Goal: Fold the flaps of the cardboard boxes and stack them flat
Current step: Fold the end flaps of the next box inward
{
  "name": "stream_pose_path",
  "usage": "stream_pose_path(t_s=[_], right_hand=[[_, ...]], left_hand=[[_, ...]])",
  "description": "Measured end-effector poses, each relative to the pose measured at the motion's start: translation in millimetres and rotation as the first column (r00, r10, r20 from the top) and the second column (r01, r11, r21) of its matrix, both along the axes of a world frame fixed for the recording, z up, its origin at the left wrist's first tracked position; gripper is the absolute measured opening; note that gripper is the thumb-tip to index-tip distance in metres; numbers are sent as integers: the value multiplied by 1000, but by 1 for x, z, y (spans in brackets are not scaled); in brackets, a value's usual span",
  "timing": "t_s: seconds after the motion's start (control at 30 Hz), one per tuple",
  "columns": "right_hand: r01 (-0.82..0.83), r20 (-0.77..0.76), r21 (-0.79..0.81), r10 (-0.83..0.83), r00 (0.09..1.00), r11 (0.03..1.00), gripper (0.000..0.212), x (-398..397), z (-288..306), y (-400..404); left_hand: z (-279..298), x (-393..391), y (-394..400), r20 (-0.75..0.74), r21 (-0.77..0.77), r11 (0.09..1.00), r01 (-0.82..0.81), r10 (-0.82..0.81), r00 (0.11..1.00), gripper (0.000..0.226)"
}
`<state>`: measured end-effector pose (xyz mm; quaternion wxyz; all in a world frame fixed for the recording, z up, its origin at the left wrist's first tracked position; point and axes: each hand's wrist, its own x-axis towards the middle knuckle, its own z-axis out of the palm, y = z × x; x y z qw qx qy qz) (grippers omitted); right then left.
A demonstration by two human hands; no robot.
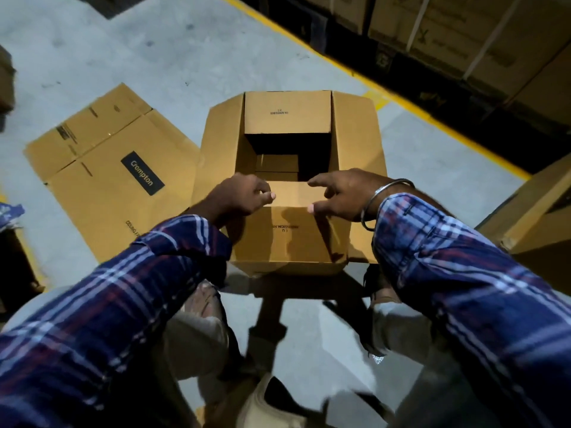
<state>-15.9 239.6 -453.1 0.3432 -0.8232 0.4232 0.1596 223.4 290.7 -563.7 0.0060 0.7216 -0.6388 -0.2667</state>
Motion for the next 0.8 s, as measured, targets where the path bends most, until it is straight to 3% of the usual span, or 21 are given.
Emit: stream_pose_path(t_s=[0.07,0.13,0.23,0.3,0.37,0.53,0.67,0.8], right_hand=[[-2,-14,13,2,1000,1000,66,1,0,1],[-11,-35,21,12,999,1000,66,1,-1,5],[-4,-49,20,5,999,1000,68,1,-5,12],[-3,-59,17,4,998,1000,68,1,-10,16],[-33,-102,8,34,994,999,68,1,-19,22],[-155,-254,26,156,955,988,68,8,-57,38],[-246,-311,-27,226,923,969,51,9,-105,56],[-334,-380,-52,290,878,941,44,9,-152,71]], left_hand=[[13,-4,10,-38,187,976,115,-109,993,13],[11,-14,27,-97,373,918,136,-107,990,17],[-4,-36,52,-133,576,810,105,-34,991,65],[-23,-45,63,-46,609,788,90,-78,996,98],[-37,-50,72,67,604,789,113,-192,979,108],[-55,-58,90,233,519,826,222,-386,892,82],[-64,-59,94,369,366,895,256,-392,843,57],[-68,-59,88,454,299,903,308,-419,786,32]])
